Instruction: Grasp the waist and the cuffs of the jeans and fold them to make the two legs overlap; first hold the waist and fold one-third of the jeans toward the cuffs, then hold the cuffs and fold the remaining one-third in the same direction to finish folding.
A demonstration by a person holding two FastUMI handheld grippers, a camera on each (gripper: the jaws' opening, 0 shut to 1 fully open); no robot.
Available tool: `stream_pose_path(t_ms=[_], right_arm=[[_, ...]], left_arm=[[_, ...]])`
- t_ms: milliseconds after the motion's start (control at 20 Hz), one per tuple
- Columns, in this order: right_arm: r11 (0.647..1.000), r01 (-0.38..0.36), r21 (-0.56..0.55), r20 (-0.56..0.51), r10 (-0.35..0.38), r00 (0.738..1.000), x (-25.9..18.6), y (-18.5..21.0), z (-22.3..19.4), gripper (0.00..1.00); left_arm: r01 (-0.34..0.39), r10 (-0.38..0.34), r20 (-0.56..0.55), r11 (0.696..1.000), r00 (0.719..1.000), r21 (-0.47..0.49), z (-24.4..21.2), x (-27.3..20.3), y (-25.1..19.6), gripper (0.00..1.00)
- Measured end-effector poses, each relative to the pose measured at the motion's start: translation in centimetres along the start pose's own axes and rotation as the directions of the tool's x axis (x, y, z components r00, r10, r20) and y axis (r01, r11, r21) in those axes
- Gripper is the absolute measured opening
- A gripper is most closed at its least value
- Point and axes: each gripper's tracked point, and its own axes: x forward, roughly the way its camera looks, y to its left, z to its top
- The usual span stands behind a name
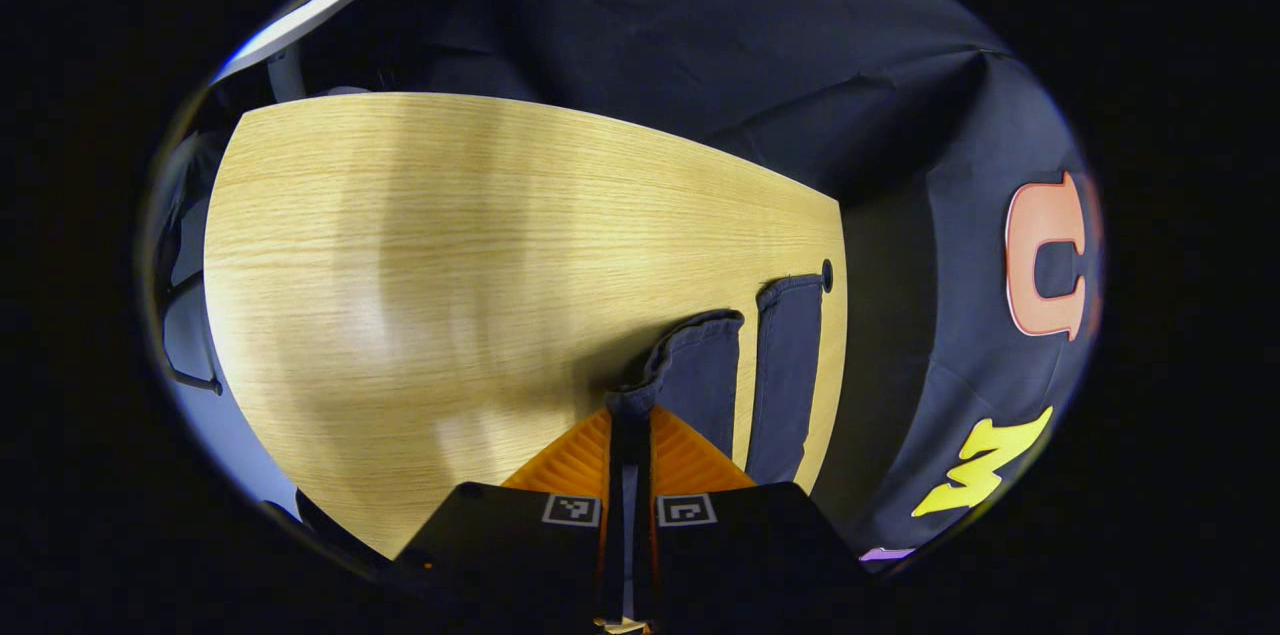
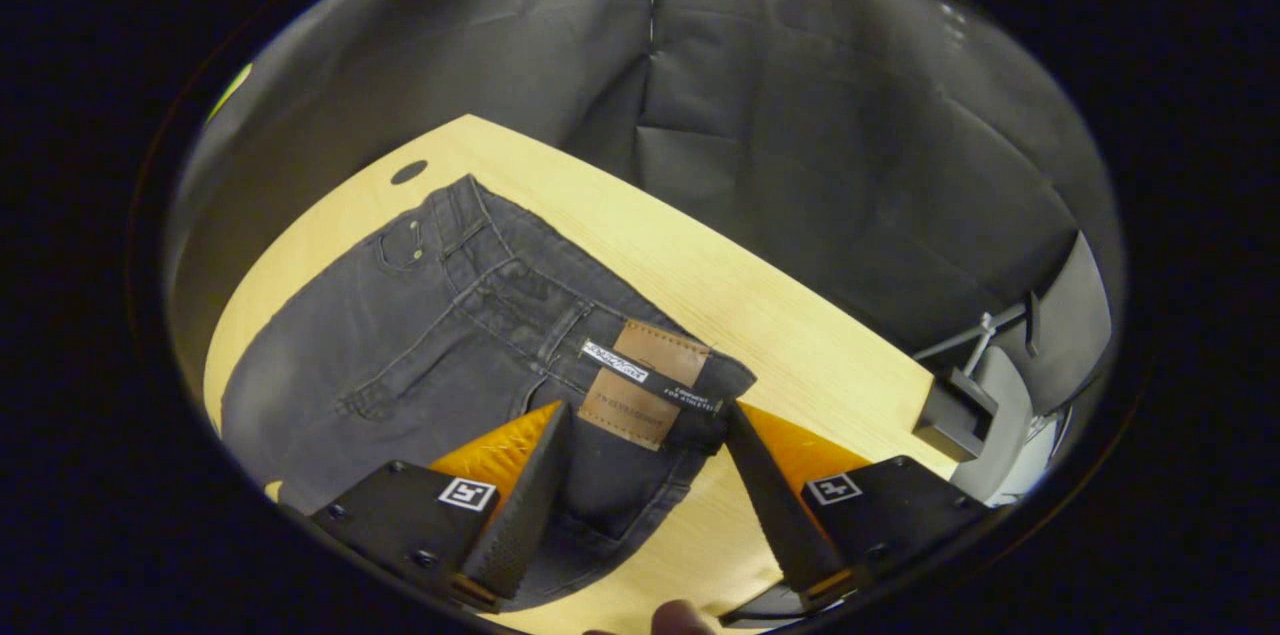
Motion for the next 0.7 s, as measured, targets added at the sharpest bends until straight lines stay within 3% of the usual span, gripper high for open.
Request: stream_pose_path(t_ms=[50,150,400,500,550,600,700], right_arm=[[1.0,-0.003,0.005,0.007,0.002,1.0,-0.1,-0.1,0.0,0.89],[1.0,-0.022,-0.015,0.008,0.022,1.0,0.0,0.1,0.2,0.9],[0.996,-0.068,0.048,-0.083,0.072,0.994,-0.1,1.0,0.0,0.25],[0.988,-0.103,0.117,-0.149,0.12,0.981,-0.5,1.1,0.2,0.16],[0.978,-0.124,0.169,-0.175,0.154,0.972,-0.8,1.3,0.4,0.16],[0.965,-0.146,0.22,-0.204,0.191,0.96,-0.8,1.6,0.6,0.08],[0.927,-0.178,0.33,-0.243,0.266,0.933,-2.3,1.6,1.3,0.09]], left_arm=[[0.0,0.0,0.0,1.0,1.0,-0.001,0.0,0.0,0.0,0.07],[0.001,-0.001,-0.001,1.0,1.0,-0.007,-0.1,0.1,0.1,0.07],[-0.008,0.008,-0.009,1.0,1.0,-0.017,0.0,0.2,0.3,0.07],[-0.008,0.007,-0.014,1.0,1.0,-0.025,0.0,-0.1,-0.1,0.07],[-0.002,0.001,-0.015,0.999,1.0,-0.032,0.1,-0.4,-0.5,0.07],[0.01,-0.011,-0.016,0.999,1.0,-0.038,0.2,-0.8,-1.1,0.07],[0.023,-0.024,-0.023,0.999,0.999,-0.048,0.3,-1.5,-2.1,0.07]])
